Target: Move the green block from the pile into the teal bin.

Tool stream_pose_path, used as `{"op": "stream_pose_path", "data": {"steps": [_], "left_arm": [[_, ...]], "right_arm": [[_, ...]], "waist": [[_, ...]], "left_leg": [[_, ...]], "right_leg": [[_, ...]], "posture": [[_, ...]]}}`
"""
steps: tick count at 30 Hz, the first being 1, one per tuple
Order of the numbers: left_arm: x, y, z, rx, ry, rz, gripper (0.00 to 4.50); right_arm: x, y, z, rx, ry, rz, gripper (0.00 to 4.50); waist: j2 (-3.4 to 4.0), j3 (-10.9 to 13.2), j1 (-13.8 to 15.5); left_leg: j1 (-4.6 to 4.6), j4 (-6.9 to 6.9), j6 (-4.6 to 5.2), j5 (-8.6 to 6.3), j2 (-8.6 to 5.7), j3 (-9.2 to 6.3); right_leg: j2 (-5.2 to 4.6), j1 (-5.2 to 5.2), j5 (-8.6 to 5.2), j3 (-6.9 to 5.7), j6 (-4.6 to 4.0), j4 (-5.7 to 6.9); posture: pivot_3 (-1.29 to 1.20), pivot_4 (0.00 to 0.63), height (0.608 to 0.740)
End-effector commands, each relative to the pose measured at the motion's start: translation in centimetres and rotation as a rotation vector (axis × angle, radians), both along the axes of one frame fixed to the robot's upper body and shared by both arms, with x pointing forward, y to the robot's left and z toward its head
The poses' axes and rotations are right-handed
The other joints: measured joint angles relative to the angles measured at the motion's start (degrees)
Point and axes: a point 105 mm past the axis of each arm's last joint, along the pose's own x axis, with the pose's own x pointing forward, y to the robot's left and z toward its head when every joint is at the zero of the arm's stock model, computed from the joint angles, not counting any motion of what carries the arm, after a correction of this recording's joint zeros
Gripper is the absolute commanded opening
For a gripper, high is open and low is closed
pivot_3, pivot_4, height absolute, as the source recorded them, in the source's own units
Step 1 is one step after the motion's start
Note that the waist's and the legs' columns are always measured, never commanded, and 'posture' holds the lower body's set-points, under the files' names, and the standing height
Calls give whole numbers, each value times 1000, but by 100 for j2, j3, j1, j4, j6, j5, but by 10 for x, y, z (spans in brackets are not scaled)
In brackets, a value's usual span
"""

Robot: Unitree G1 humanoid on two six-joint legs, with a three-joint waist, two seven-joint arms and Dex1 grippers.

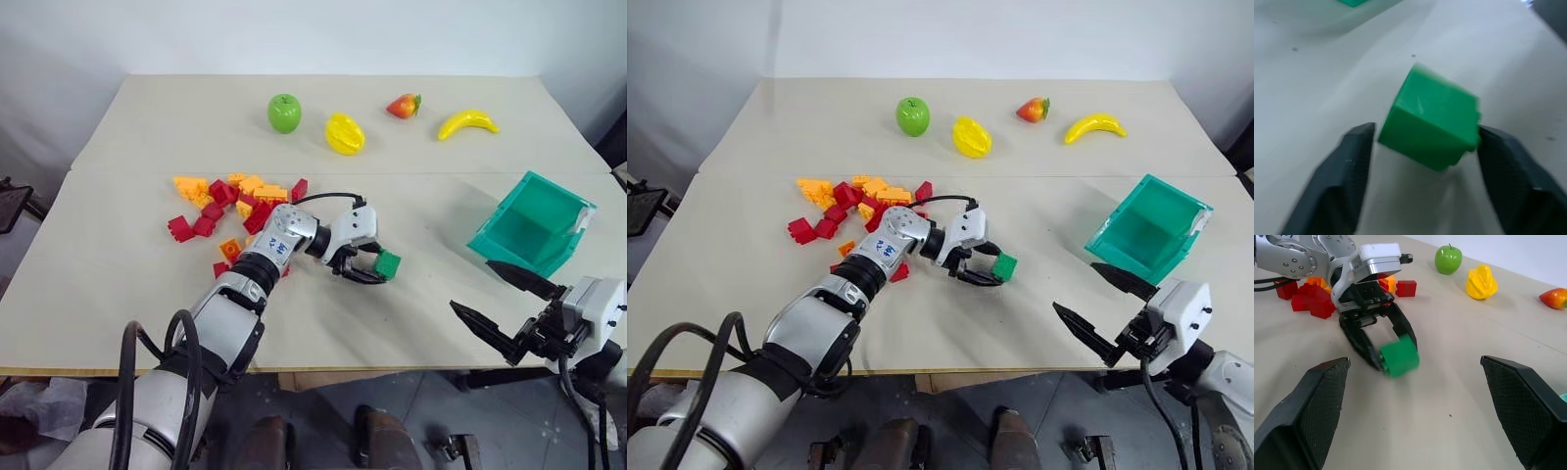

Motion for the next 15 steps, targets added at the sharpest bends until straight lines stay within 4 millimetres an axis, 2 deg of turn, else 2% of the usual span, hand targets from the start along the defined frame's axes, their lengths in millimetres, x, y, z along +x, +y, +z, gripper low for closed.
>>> {"op": "stream_pose_path", "data": {"steps": [1,4,7,10,11,15], "left_arm": [[3,9,26,-97,-59,-21,4459],[8,28,35,-168,-77,9,4459],[11,61,49,-253,-192,31,4459],[12,109,64,-331,-292,112,4459],[12,126,64,-330,-280,162,4459],[2,184,74,-419,-322,344,4459]], "right_arm": [[-3,-1,6,7,-22,-4,4500],[-4,-6,8,10,-25,0,4500],[-3,-22,7,-1,-16,-35,4500],[-7,-33,-1,-20,46,-41,4500],[-6,-39,1,-30,25,-64,4500],[-4,-49,-5,-26,89,-43,4500]], "waist": [[0,0,-1],[1,0,-1],[2,-1,-6],[3,-1,-12],[2,-1,-20],[5,-3,-31]], "left_leg": [[0,0,0,0,0,-1],[0,1,0,0,0,-2],[0,5,0,-1,1,-3],[0,6,0,-1,4,-5],[0,6,0,-1,6,-5],[4,8,-2,-2,9,-5]], "right_leg": [[0,0,0,0,0,0],[-1,0,0,0,0,0],[-1,1,0,1,0,1],[-1,0,0,-1,-1,3],[0,0,0,-2,-1,3],[0,2,1,2,-2,5]], "posture": [[0,150,740],[0,150,740],[0,150,740],[0,150,740],[0,150,740],[0,150,740]]}}
